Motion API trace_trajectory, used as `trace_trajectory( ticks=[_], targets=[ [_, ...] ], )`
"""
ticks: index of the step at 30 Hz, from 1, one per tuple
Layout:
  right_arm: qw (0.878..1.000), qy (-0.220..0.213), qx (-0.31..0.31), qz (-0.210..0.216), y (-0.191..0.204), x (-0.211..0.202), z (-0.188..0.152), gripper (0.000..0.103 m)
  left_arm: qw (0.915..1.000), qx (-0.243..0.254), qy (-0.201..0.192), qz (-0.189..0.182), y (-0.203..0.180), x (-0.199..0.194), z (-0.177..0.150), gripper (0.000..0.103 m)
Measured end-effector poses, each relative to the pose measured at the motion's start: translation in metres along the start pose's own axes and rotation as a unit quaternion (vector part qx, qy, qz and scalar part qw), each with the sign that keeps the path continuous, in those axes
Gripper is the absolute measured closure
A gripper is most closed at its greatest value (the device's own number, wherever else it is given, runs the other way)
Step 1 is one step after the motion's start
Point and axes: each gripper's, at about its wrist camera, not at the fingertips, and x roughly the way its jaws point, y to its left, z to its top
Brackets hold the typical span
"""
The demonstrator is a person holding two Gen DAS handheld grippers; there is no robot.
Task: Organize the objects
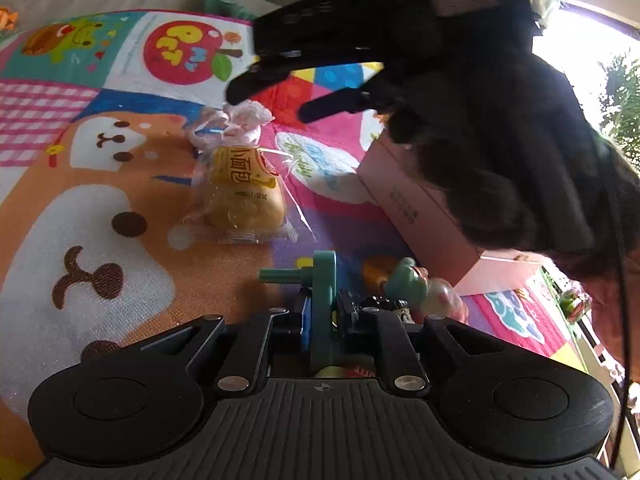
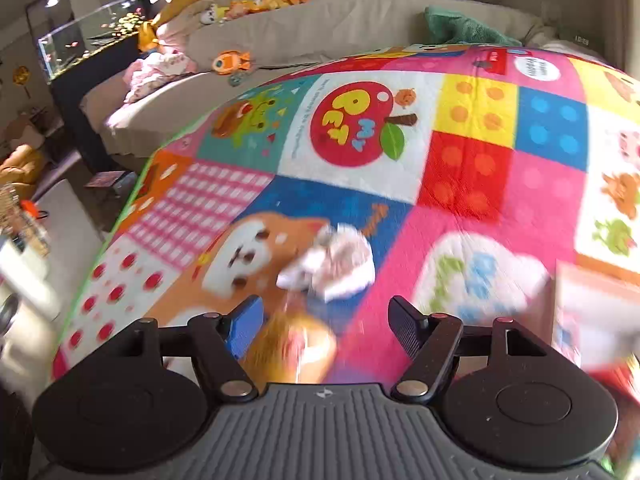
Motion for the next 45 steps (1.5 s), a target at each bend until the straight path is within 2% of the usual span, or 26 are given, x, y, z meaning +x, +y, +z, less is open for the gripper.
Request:
trace_trajectory(
  ticks=[3, 5, 7, 8, 10, 13, 19, 23, 25, 26, 27, 28, 30, 34, 36, 39, 45],
  targets=[
    [0.999, 0.023, 0.004, -0.030, 0.003, 0.048, 0.020, 0.030, 1.0000, 0.001, -0.004, 0.002, -0.001, -0.001, -0.001, 0.088],
    [0.998, 0.044, 0.004, -0.051, 0.002, 0.067, 0.024, 0.033, 0.9999, -0.003, -0.010, -0.002, 0.000, -0.004, -0.001, 0.088],
    [0.996, 0.069, -0.008, -0.055, 0.001, 0.071, 0.020, 0.063, 0.9997, -0.012, -0.017, -0.011, 0.004, -0.007, -0.001, 0.088],
    [0.996, 0.070, -0.012, -0.060, 0.000, 0.066, 0.014, 0.064, 0.9996, -0.015, -0.019, -0.015, 0.005, -0.010, -0.001, 0.088],
    [0.995, 0.067, -0.026, -0.072, -0.004, 0.047, 0.002, 0.074, 0.9996, -0.013, -0.018, -0.016, 0.006, -0.013, -0.002, 0.088],
    [0.996, 0.053, -0.022, -0.067, -0.015, 0.005, -0.026, 0.084, 0.9999, -0.002, -0.009, -0.015, 0.004, -0.016, -0.004, 0.088],
    [0.999, -0.035, 0.002, -0.024, -0.033, -0.116, -0.093, 0.085, 0.9998, 0.010, 0.005, 0.016, -0.001, -0.011, 0.001, 0.081],
    [0.999, -0.035, 0.015, -0.019, -0.045, -0.162, -0.143, 0.085, 0.9987, 0.019, 0.018, 0.043, -0.011, 0.003, 0.008, 0.081],
    [0.999, -0.021, 0.007, -0.029, -0.050, -0.171, -0.166, 0.084, 0.9975, 0.031, 0.019, 0.060, -0.019, 0.008, 0.010, 0.083],
    [0.999, -0.017, 0.004, -0.039, -0.052, -0.174, -0.177, 0.080, 0.9968, 0.038, 0.021, 0.067, -0.023, 0.010, 0.011, 0.083],
    [0.998, -0.016, 0.002, -0.053, -0.056, -0.178, -0.187, 0.068, 0.9960, 0.046, 0.023, 0.073, -0.027, 0.012, 0.011, 0.083],
    [0.998, -0.023, 0.006, -0.066, -0.061, -0.183, -0.194, 0.047, 0.9955, 0.052, 0.026, 0.074, -0.030, 0.013, 0.010, 0.083],
    [0.994, -0.053, 0.024, -0.087, -0.074, -0.195, -0.206, 0.028, 0.9948, 0.065, 0.031, 0.073, -0.035, 0.013, 0.008, 0.085],
    [0.987, -0.079, 0.081, -0.115, -0.105, -0.210, -0.222, 0.026, 0.9942, 0.076, 0.035, 0.069, -0.038, 0.008, 0.003, 0.088],
    [0.987, -0.077, 0.093, -0.107, -0.112, -0.210, -0.232, 0.026, 0.9945, 0.072, 0.031, 0.069, -0.037, 0.003, 0.003, 0.089],
    [0.990, -0.070, 0.083, -0.088, -0.107, -0.206, -0.243, 0.025, 0.9946, 0.079, 0.018, 0.064, -0.042, -0.009, 0.005, 0.089],
    [0.995, -0.069, 0.041, -0.064, -0.080, -0.176, -0.241, 0.025, 0.9908, 0.131, 0.007, 0.033, -0.075, -0.036, 0.012, 0.089]
  ],
)
